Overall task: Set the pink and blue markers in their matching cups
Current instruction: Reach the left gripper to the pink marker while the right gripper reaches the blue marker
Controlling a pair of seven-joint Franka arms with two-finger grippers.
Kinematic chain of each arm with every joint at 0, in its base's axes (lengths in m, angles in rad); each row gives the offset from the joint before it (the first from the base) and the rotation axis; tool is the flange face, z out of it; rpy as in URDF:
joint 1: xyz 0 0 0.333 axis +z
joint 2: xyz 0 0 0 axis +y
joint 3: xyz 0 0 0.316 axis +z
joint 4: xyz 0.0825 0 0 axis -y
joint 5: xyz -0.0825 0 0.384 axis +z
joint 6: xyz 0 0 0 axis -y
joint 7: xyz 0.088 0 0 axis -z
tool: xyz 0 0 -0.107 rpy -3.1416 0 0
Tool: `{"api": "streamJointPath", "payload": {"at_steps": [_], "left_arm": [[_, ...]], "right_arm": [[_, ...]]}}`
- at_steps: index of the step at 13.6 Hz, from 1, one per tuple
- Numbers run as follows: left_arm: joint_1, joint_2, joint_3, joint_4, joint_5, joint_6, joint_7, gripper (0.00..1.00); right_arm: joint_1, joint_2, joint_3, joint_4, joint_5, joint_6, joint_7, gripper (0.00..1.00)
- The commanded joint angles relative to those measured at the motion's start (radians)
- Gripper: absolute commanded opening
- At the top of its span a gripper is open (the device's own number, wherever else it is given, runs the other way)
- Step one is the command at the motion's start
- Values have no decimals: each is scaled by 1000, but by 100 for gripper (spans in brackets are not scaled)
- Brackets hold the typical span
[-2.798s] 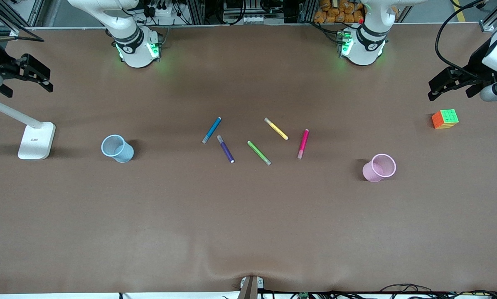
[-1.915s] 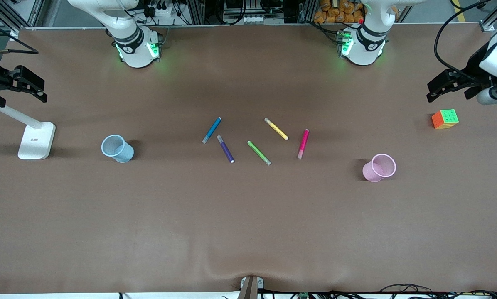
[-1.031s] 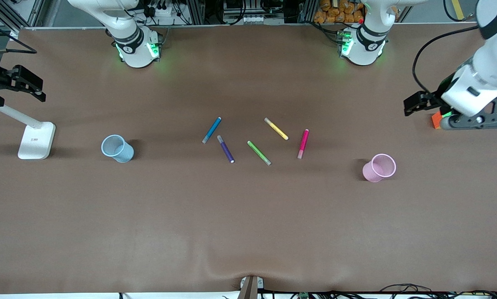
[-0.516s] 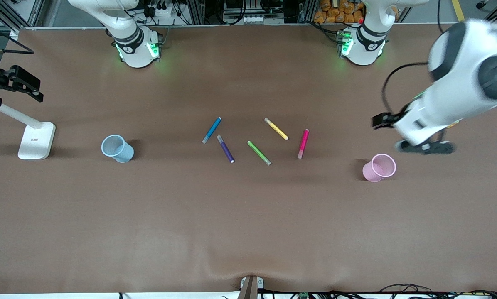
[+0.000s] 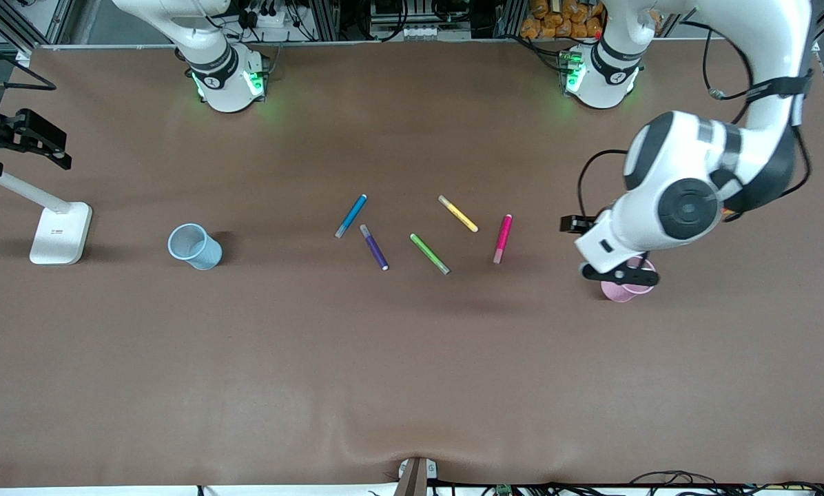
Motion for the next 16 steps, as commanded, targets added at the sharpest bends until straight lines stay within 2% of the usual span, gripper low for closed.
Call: {"api": "streamJointPath", "payload": {"at_steps": [1, 5, 8, 9, 11, 16], "left_arm": [[-67, 80, 2, 29, 24, -3, -25, 100], [-110, 148, 0, 24, 31, 30, -48, 100], [-152, 178, 0, 22, 88, 31, -48, 100], [-165, 189, 0, 21, 100, 34, -46, 100], [-181, 226, -4, 6, 123, 97, -39, 100], [-205, 264, -6, -10, 109, 194, -54, 100]], "right_arm": [[-12, 42, 11, 29, -14, -11, 6, 100], [-10, 72, 10, 26, -22, -11, 6, 100], [-27, 169, 8, 27, -27, -13, 1, 100], [-38, 174, 10, 21, -25, -11, 2, 100], [-53, 214, 10, 26, -25, -11, 3, 100], [-50, 217, 11, 29, -11, -10, 60, 100]]}}
